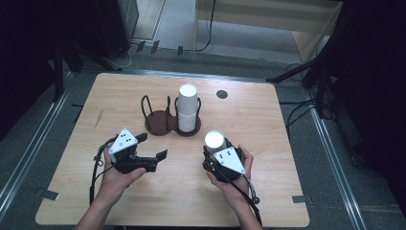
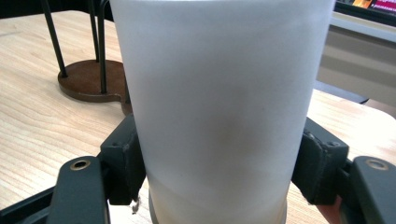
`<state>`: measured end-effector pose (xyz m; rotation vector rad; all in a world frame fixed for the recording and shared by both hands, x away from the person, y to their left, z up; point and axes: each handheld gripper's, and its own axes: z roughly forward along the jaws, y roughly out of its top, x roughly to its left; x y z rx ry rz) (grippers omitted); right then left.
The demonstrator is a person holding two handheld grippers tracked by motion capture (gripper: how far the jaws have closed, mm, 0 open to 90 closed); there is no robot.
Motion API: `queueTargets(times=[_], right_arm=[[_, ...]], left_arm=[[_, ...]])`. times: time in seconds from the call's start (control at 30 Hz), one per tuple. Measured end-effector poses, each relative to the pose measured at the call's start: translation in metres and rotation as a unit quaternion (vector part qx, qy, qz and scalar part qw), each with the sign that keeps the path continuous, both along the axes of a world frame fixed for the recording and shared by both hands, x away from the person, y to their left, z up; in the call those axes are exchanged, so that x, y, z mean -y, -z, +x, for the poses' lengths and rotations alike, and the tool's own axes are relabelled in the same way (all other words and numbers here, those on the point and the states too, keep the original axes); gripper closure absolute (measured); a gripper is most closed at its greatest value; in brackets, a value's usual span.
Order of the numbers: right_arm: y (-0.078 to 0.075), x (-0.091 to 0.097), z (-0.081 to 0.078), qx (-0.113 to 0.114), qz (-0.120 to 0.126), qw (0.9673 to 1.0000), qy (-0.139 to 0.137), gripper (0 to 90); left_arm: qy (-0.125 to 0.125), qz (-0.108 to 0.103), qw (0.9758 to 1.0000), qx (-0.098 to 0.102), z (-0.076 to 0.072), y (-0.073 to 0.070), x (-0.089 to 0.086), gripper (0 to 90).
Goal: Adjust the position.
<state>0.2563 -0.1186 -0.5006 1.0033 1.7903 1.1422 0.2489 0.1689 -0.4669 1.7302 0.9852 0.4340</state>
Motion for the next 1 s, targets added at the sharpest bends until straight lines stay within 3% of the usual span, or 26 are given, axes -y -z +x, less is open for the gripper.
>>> queueTargets(times=[0.4,0.57,0.73,1.0], right_arm=[[0.003,-0.013,-0.008,0.036,-0.060,0.9975,-0.007,29.9],[0.005,-0.019,-0.012,0.057,-0.093,0.9939,-0.013,30.1],[0.007,-0.023,-0.015,0.068,-0.112,0.9913,-0.015,30.4],[0.014,-0.030,-0.020,0.089,-0.153,0.9840,-0.023,30.8]], left_arm=[[0.014,0.000,0.9999,-0.003,-0.001,0.000,0.009,7.4],[0.024,0.005,0.9997,-0.010,-0.001,0.001,0.019,10.1],[0.037,0.002,0.9992,-0.014,-0.001,0.004,0.025,13.2],[0.069,0.003,0.9975,-0.013,-0.004,0.004,0.036,14.2]])
